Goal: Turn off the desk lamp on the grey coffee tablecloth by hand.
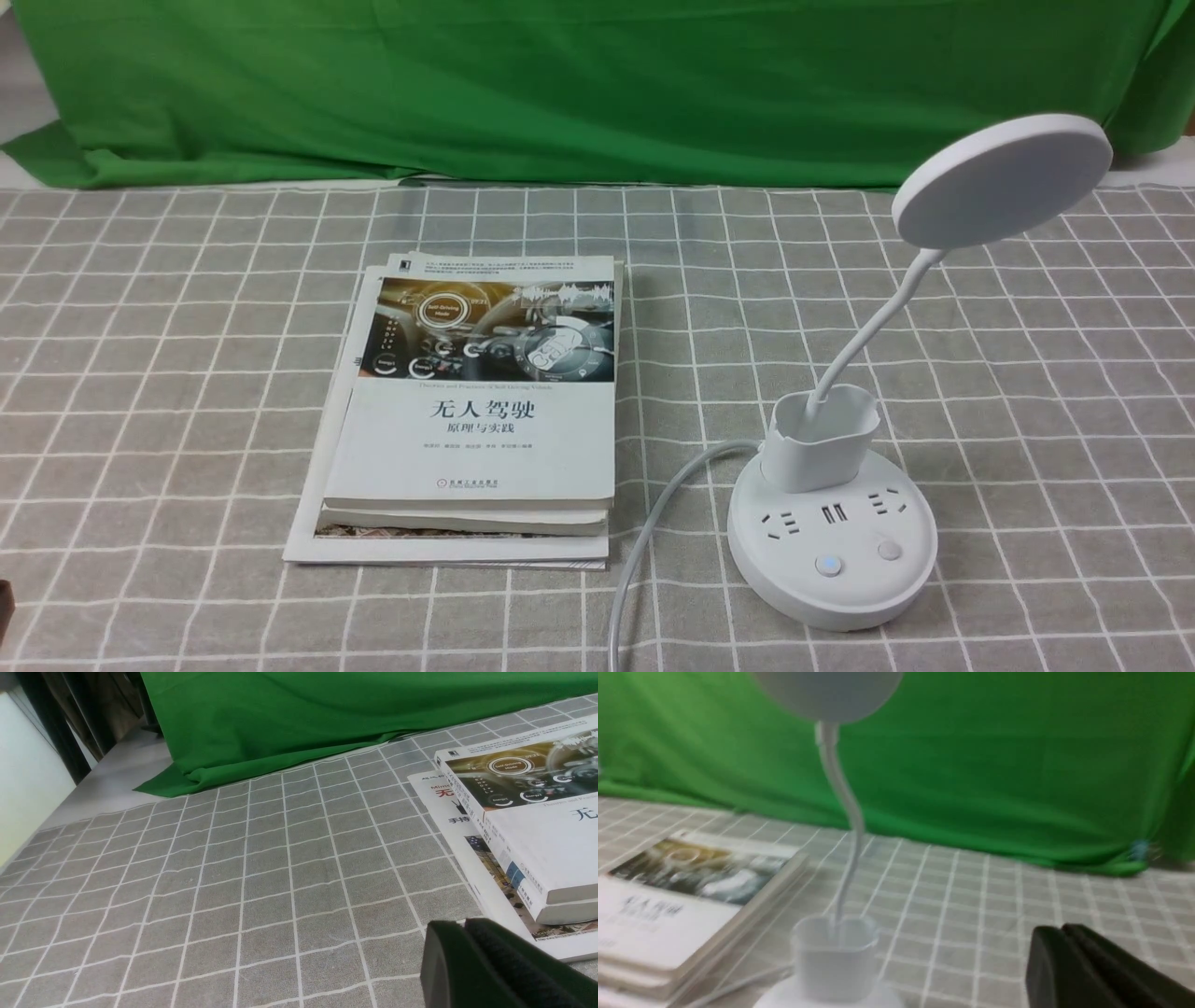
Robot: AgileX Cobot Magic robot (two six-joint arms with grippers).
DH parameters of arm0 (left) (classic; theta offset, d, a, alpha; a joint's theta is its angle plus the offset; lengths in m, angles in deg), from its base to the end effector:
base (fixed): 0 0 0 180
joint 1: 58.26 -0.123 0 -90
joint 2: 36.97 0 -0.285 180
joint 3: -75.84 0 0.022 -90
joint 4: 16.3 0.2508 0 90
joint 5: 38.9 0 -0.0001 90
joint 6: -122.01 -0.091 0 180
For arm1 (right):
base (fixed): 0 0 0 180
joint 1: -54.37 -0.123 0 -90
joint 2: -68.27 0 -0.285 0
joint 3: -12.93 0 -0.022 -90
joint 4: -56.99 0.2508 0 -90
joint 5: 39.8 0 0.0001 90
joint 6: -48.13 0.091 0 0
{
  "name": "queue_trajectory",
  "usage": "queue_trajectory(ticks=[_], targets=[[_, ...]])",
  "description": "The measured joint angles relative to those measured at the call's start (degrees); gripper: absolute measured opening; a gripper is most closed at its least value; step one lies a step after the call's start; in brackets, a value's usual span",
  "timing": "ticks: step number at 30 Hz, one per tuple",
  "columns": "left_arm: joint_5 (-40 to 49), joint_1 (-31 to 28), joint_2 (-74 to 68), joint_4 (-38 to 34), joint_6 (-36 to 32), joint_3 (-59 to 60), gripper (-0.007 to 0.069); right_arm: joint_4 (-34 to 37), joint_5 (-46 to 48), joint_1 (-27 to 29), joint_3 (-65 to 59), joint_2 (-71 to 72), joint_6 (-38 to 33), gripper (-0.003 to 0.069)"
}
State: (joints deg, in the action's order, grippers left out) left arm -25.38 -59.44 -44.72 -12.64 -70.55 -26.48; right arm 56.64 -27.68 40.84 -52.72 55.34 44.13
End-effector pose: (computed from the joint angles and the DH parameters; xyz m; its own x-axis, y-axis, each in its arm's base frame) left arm 0.0557 0.0025 0.1891 -0.1588 0.2744 -0.9484 0.0091 0.9610 0.2765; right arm 0.0532 0.0127 0.2568 0.0058 -0.0765 -0.9971 -0.2329 0.9695 -0.0757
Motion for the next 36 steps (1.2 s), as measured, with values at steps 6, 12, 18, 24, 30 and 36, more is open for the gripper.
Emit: queue_trajectory(ticks=[6,12,18,24,30,36], targets=[[0.0,0.0,0.0,0.0,0.0,0.0,0.0020,-0.4,-5.1,6.0,-5.7,5.0,0.0,0.0038],[0.1,0.0,0.0,0.0,0.0,0.0,0.0020,-0.4,-2.7,9.4,-11.8,5.1,0.0,0.0038],[0.0,0.0,0.0,0.0,0.0,0.0,0.0020,-0.4,0.0,9.8,-12.1,5.1,0.0,0.0039],[0.0,0.0,0.0,0.0,0.0,0.0,0.0020,-0.4,0.0,9.9,-12.1,5.1,0.0,0.0042],[0.0,0.0,0.0,0.0,0.0,0.0,0.0020,-0.4,0.1,9.9,-12.1,5.1,0.0,0.0042],[0.0,0.0,0.0,0.0,0.0,0.0,0.0020,-0.4,0.2,9.9,-12.1,5.1,0.0,0.0042]])
